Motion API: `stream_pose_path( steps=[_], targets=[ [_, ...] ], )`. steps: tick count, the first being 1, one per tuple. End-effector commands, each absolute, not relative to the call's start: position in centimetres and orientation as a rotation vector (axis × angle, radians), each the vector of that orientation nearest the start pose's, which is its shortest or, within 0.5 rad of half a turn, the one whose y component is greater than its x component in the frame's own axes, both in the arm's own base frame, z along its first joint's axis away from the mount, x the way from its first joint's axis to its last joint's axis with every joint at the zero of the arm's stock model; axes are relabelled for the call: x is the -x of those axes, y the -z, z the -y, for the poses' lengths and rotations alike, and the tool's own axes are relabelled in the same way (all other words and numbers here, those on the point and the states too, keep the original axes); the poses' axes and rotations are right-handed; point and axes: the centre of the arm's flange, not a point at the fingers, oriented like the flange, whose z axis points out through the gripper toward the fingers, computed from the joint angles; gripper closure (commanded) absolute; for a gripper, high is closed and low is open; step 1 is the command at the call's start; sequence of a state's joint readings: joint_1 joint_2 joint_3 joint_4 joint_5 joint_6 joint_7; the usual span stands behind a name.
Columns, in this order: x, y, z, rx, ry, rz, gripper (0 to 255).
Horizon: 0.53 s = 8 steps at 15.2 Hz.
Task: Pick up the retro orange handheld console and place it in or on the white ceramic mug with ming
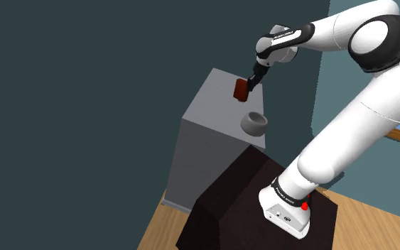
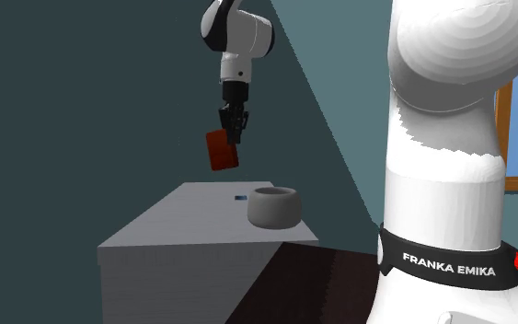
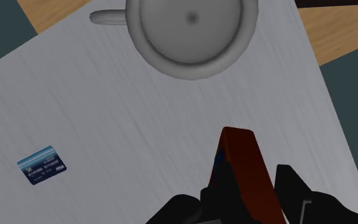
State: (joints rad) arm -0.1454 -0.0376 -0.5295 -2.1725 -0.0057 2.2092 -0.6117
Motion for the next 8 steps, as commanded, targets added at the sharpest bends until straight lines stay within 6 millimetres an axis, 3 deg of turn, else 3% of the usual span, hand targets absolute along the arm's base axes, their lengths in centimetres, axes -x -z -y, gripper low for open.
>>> stream_pose_path(
  steps=[1, 8],
  targets=[
    [-39.4, -41.6, 34.2, 3.169, 0.102, -0.096, 255],
    [-30.7, -42.9, 37.1, 3.169, 0.102, -0.096, 255]
  ],
)
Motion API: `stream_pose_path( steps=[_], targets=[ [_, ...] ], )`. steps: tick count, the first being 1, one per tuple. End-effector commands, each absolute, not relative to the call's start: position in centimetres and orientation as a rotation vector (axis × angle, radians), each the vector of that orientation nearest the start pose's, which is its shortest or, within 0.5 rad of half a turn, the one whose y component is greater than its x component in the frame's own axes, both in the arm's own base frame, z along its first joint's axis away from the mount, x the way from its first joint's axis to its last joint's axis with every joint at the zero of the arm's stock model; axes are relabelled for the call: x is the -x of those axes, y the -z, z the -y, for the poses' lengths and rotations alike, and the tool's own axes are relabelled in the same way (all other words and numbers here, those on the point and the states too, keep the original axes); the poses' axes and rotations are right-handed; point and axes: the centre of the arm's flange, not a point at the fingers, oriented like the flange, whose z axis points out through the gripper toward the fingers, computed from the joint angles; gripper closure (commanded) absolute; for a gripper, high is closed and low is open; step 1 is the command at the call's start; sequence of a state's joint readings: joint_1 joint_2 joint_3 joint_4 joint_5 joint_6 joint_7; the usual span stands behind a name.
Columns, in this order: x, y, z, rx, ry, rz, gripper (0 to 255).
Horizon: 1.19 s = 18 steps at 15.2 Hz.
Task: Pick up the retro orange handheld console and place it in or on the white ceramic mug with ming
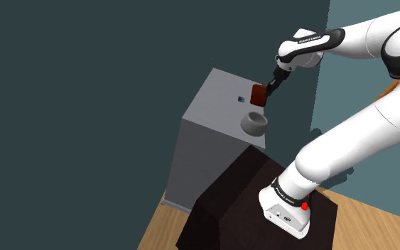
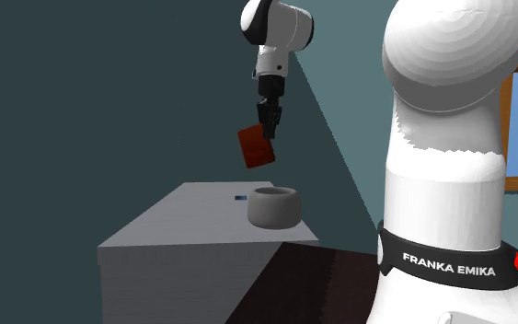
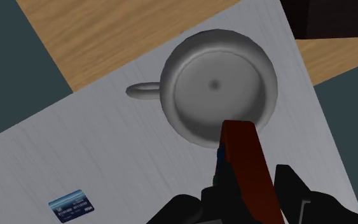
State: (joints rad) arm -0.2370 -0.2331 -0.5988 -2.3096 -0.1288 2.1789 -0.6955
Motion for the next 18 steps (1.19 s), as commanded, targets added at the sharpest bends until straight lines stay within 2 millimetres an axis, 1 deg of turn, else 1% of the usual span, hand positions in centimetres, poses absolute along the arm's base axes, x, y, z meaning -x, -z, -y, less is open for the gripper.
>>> stream_pose_path(
  steps=[1, 2, 3, 18],
  targets=[
    [-29.5, -43.0, 37.5, 3.169, 0.102, -0.096, 255],
    [-28.2, -43.2, 37.9, 3.169, 0.102, -0.096, 255],
    [-26.3, -43.5, 38.5, 3.169, 0.102, -0.096, 255],
    [-26.3, -35.6, 38.5, 3.169, 0.102, -0.096, 255]
  ],
)
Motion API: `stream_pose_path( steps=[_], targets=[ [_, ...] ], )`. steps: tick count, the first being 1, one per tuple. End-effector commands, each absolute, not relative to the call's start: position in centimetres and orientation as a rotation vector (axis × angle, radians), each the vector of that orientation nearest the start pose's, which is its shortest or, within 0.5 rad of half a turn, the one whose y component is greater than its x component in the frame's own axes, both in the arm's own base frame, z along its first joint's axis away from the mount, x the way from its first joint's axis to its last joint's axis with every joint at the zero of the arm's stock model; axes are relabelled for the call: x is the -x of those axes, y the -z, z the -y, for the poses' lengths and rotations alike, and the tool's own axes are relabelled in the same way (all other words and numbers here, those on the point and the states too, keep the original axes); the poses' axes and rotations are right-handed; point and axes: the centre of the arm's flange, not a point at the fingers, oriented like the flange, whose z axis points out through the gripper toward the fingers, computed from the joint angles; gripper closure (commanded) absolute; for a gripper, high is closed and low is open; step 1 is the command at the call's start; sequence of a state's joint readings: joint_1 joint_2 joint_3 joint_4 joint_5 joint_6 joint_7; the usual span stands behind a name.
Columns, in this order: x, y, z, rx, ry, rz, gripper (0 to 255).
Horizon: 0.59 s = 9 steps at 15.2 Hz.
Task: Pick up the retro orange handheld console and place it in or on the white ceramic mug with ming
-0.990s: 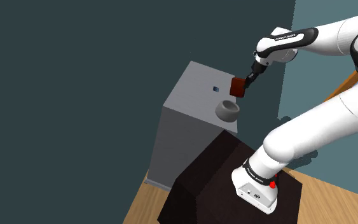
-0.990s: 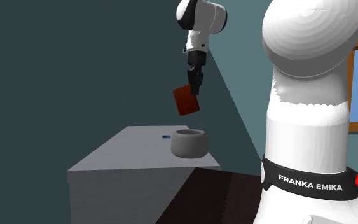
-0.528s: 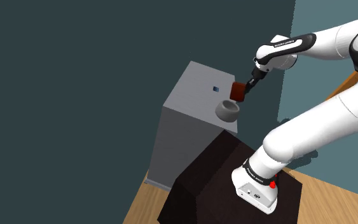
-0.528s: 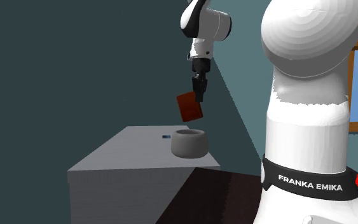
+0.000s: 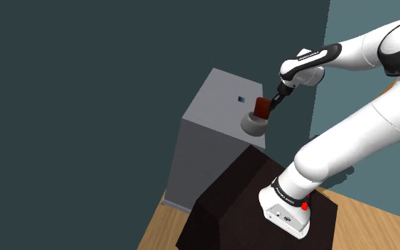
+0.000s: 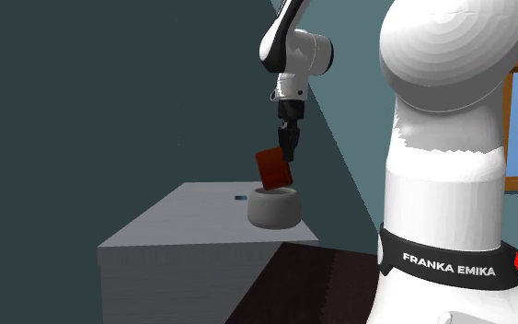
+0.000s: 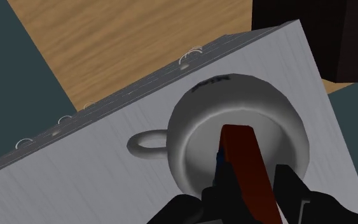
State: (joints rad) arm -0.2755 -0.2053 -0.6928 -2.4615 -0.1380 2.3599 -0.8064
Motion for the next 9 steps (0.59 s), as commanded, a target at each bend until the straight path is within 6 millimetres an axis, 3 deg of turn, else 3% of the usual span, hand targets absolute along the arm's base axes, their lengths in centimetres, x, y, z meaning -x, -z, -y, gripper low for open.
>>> stream_pose_path(
  steps=[1, 3, 9],
  targets=[
    [-26.32, -35.03, 38.50, 3.169, 0.102, -0.096, 255],
    [-26.32, -34.07, 38.50, 3.169, 0.102, -0.096, 255],
    [-26.32, -34.07, 38.50, 3.169, 0.102, -0.096, 255]
  ],
)
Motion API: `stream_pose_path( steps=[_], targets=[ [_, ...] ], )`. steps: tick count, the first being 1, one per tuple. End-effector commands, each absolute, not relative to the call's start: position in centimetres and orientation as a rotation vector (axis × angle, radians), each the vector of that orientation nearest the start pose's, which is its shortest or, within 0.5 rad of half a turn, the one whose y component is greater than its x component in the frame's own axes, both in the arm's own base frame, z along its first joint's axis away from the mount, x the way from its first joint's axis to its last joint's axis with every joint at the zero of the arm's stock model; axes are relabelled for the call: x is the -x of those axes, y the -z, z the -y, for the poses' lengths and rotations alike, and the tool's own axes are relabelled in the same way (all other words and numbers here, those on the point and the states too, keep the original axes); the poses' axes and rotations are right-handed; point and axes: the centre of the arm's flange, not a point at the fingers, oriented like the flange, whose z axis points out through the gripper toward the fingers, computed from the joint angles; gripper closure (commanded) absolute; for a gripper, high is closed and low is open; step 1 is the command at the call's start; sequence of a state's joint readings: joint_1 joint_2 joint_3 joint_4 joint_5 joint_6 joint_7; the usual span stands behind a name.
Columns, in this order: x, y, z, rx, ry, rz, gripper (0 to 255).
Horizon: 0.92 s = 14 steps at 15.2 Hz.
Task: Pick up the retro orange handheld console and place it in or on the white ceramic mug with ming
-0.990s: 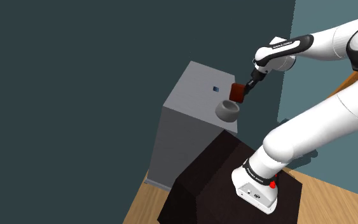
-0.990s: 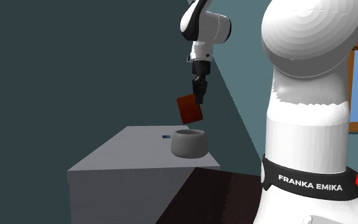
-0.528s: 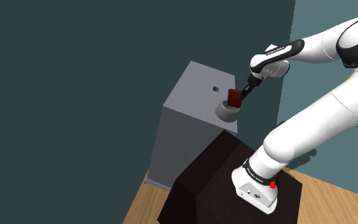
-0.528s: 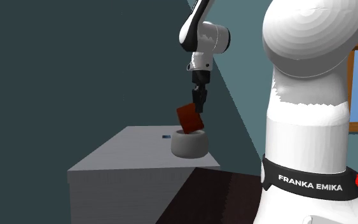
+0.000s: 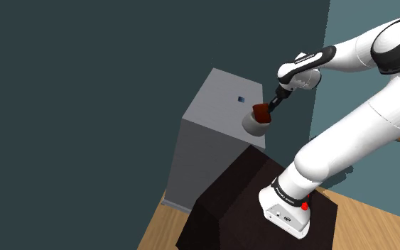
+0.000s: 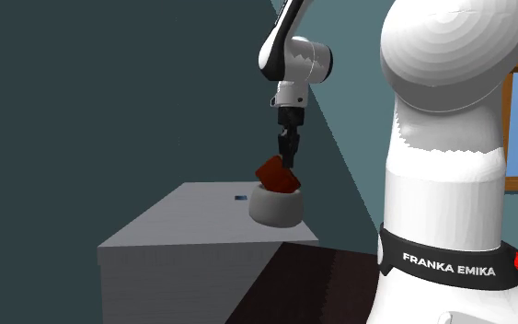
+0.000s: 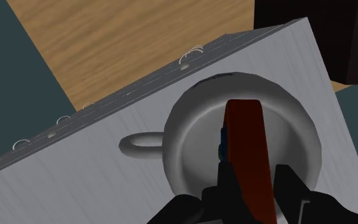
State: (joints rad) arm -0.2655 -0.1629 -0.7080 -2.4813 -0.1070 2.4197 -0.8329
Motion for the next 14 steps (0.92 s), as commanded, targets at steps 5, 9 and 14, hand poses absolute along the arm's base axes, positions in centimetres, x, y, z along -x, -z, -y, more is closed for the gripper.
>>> stream_pose_path(
  steps=[5, 9, 14],
  targets=[
    [-26.3, -34.1, 38.5, 3.169, 0.102, -0.096, 0],
    [-26.2, -35.4, 38.5, 3.169, 0.102, -0.096, 0],
    [-26.0, -39.1, 38.3, 3.169, 0.102, -0.096, 0]
  ],
)
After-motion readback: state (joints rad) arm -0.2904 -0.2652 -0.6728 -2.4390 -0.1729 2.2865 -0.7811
